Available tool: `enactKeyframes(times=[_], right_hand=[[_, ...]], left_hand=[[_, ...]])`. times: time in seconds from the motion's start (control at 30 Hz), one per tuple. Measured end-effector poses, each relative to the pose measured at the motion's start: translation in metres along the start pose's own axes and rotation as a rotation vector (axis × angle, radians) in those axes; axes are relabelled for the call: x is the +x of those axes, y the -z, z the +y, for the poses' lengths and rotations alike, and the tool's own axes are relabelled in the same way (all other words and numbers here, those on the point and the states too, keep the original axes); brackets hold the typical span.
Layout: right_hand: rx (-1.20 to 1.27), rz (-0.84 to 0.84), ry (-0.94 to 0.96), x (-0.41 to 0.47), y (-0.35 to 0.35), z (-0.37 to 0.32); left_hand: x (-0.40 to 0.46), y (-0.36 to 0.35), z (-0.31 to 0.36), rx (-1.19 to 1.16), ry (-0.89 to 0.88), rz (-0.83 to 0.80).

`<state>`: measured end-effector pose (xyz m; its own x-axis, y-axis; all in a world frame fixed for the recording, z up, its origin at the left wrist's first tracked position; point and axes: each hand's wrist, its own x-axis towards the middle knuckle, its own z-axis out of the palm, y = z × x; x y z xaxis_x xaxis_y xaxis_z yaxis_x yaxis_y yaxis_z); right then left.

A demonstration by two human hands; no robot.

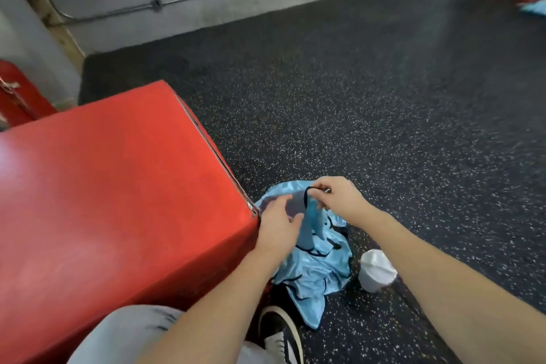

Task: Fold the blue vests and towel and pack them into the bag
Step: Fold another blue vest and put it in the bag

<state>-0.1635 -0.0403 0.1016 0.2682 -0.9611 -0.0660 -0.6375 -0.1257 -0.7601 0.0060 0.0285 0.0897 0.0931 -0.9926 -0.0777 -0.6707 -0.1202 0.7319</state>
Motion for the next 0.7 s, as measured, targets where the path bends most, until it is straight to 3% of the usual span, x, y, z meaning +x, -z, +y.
enactKeyframes(times=[0.23,0.5,0.7], right_hand=[[-0.03,0.159,0.232,-0.041,0.09,-0.124],[-0.108,0.329,0.431,-0.078,0.165,-0.258],[-0.259,0.423,0.515,-0.094,0.2,-0.329]], left_hand=[[-0.018,0.091,0.087,-0.04,-0.152,0.177],[-0.048,0.203,0.177,-0.044,-0.29,0.217],[-0.081,0.338,0.218,-0.116,-0.344,0.344]])
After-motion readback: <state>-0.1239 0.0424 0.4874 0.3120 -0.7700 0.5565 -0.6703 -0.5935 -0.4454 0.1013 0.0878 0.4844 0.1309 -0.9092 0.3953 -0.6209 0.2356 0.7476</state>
